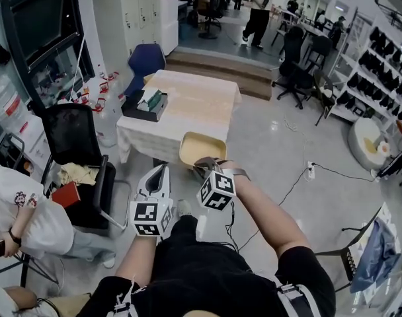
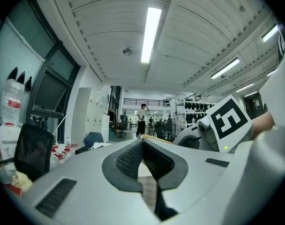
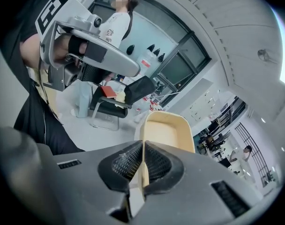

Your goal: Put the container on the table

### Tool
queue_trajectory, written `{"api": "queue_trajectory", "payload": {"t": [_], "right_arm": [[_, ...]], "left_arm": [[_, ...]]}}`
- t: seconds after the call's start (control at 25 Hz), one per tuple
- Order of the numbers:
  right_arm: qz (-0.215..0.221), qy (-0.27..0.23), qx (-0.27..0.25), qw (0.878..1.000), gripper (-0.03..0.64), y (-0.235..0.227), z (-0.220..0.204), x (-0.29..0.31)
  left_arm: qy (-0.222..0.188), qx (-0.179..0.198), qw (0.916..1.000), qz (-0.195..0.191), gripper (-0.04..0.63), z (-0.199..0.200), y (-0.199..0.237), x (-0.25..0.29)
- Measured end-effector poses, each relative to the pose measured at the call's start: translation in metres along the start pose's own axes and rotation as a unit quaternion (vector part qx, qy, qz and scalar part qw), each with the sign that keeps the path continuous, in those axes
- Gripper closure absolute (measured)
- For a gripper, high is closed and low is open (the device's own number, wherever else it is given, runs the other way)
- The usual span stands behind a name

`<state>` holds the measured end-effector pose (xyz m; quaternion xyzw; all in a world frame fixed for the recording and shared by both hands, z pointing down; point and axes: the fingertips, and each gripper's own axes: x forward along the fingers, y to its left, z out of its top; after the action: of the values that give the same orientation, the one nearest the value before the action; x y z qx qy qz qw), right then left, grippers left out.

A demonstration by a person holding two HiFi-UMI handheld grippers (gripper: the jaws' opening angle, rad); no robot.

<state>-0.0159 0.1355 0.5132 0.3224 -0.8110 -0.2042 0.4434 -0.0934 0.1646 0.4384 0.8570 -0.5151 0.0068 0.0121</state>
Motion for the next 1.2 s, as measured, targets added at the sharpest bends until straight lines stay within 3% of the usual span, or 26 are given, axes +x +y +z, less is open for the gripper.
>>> {"api": "queue_trajectory", "payload": {"t": [0.36,0.84,1.04,1.2], "right_arm": [[0.013,0.015,0.012,1.000,0.589,-0.103,-0.038,0.109],[0.016,0.027,0.023,0.999,0.588,-0.337,-0.069,0.319],[0.007,0.031,0.017,0.999,0.588,-0.396,-0.080,0.382],[0.025,0.039,0.001,0.999,0.588,-0.422,-0.097,0.421]], "left_arm": [[0.019,-0.014,0.9997,-0.006,0.583,-0.015,0.057,0.151],[0.035,-0.022,0.9988,-0.025,0.582,-0.002,0.186,0.443],[0.051,-0.022,0.9982,-0.021,0.583,-0.005,0.219,0.515],[0.065,-0.024,0.9976,-0.005,0.583,-0.009,0.227,0.547]]}}
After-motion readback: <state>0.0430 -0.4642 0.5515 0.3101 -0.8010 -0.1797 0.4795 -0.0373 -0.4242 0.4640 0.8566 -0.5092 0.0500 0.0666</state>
